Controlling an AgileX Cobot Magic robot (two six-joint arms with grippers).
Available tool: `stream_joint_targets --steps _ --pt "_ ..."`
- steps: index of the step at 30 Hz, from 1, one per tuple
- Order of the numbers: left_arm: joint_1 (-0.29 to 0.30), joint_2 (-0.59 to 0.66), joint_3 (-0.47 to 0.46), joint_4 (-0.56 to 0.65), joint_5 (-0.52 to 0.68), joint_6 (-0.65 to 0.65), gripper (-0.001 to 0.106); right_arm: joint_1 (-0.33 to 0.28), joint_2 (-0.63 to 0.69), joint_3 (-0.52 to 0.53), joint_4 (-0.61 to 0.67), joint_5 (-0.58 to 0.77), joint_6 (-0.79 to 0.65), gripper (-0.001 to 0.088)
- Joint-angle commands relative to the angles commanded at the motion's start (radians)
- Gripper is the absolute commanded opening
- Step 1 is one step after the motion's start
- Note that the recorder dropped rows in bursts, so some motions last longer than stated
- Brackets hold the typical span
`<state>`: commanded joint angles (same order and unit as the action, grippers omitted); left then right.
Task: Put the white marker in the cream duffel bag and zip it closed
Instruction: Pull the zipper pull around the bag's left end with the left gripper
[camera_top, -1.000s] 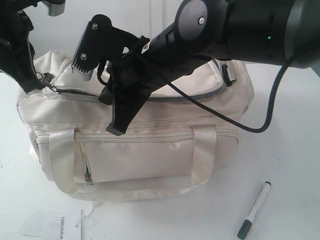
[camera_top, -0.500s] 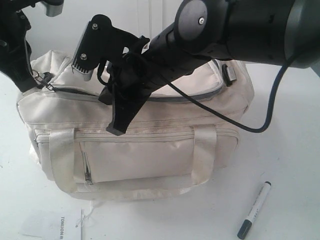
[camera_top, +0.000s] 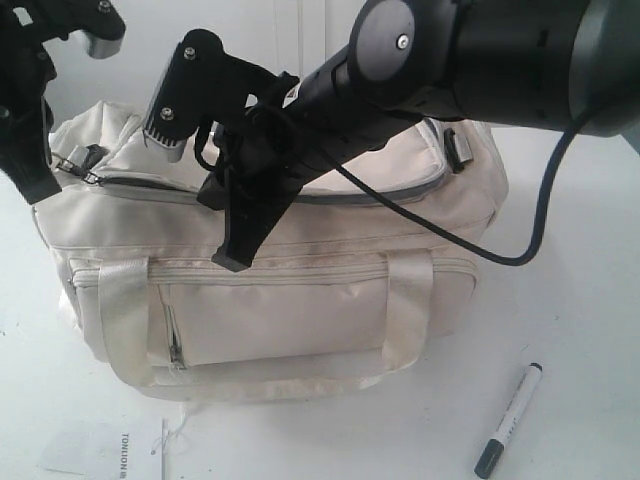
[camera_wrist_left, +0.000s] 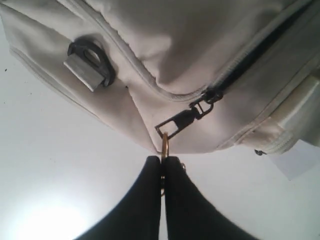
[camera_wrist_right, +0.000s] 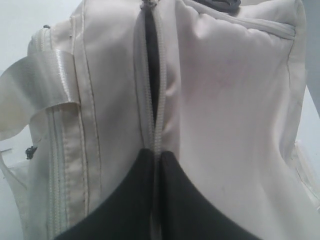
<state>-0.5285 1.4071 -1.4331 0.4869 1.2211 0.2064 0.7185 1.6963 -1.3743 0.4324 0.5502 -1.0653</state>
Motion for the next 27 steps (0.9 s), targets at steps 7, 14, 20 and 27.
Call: stream_joint_targets --steps 7,14,20,27 --pt "0.0 0.0 0.012 0.009 0.0 -0.015 0.0 0.0 0.0 0.0 0.0 0.0 0.0 0.0" --pt "0.0 0.0 0.012 0.018 0.0 -0.015 0.0 0.0 0.0 0.0 0.0 -0.002 0.0 0.0" --pt "0.019 0.0 0.012 0.014 -0.019 -0.015 0.0 0.0 0.0 0.0 0.0 -0.002 0.0 0.0" --pt "0.019 0.0 0.012 0.012 -0.062 -0.008 0.0 0.0 0.0 0.0 0.0 0.0 0.0 0.0"
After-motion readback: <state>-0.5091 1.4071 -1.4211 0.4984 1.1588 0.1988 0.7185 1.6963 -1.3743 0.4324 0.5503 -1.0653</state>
